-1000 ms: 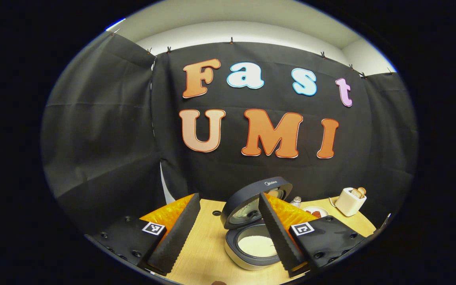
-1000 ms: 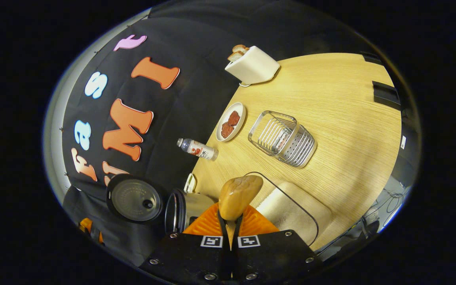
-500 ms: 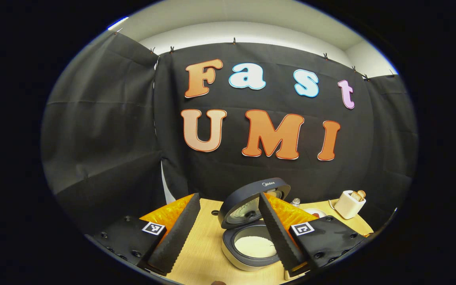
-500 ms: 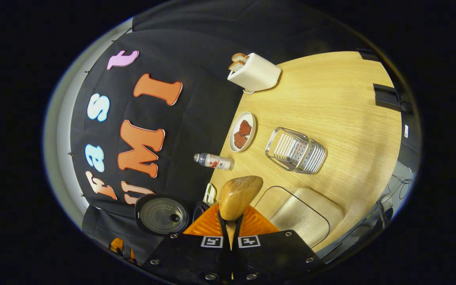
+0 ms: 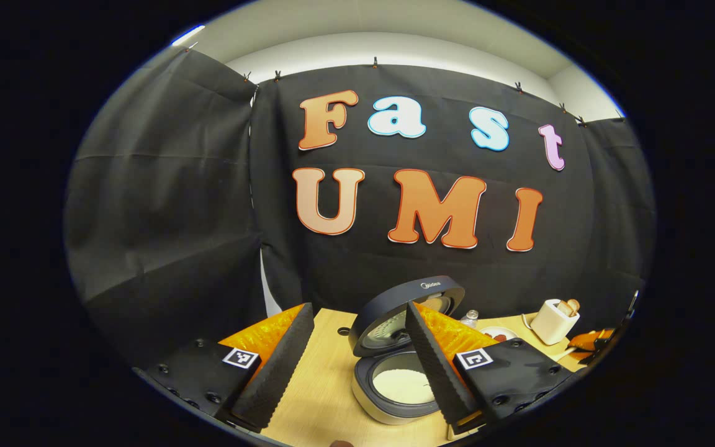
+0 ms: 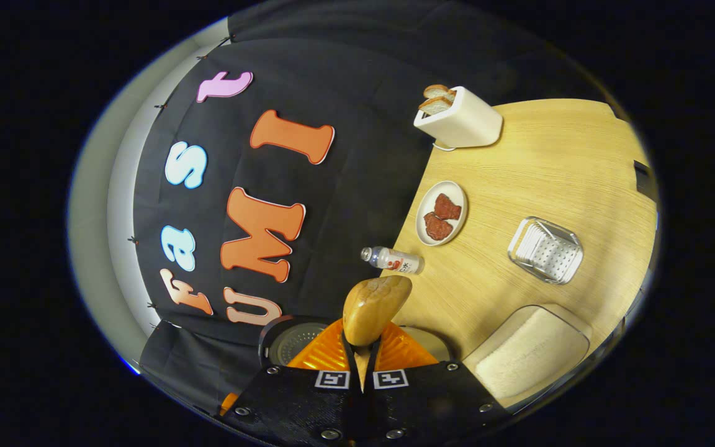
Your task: Close the left gripper, press the button to open the rice cooker; take a wooden spoon from the chopstick holder with the right hand, scoop a spoonful of rice and pour it into the rice cooker, then put the wooden spoon back into the chopstick holder.
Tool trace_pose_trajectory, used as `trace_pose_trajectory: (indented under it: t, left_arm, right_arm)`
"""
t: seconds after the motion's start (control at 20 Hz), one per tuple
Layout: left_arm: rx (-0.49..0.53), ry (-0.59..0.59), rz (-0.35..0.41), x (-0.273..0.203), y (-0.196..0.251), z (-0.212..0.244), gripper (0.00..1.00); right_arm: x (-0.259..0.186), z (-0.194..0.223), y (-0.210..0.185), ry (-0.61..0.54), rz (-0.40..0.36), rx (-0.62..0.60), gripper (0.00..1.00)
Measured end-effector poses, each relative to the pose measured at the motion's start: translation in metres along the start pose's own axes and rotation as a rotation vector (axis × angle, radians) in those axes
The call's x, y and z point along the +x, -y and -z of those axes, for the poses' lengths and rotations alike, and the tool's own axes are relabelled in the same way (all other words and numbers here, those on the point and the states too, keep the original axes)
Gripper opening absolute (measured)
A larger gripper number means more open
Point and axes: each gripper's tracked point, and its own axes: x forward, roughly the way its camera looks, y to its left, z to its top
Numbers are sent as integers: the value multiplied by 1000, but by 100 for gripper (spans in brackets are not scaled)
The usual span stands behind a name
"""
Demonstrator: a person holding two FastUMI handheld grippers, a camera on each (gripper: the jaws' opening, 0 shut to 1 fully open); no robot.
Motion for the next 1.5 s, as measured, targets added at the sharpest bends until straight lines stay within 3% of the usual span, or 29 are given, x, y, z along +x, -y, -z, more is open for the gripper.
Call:
trace_pose_trajectory:
  t: [0.2,0.6,1.5]
  left_arm:
    - [-21,-16,-11,6,-5,10,100]
    - [-16,-29,-41,13,-24,15,100]
    - [-33,-46,-44,27,-61,23,100]
  right_arm:
    - [32,15,-40,-39,-41,-8,0]
    - [94,54,-81,-61,-41,-239,0]
    - [122,75,-103,40,-24,-645,0]
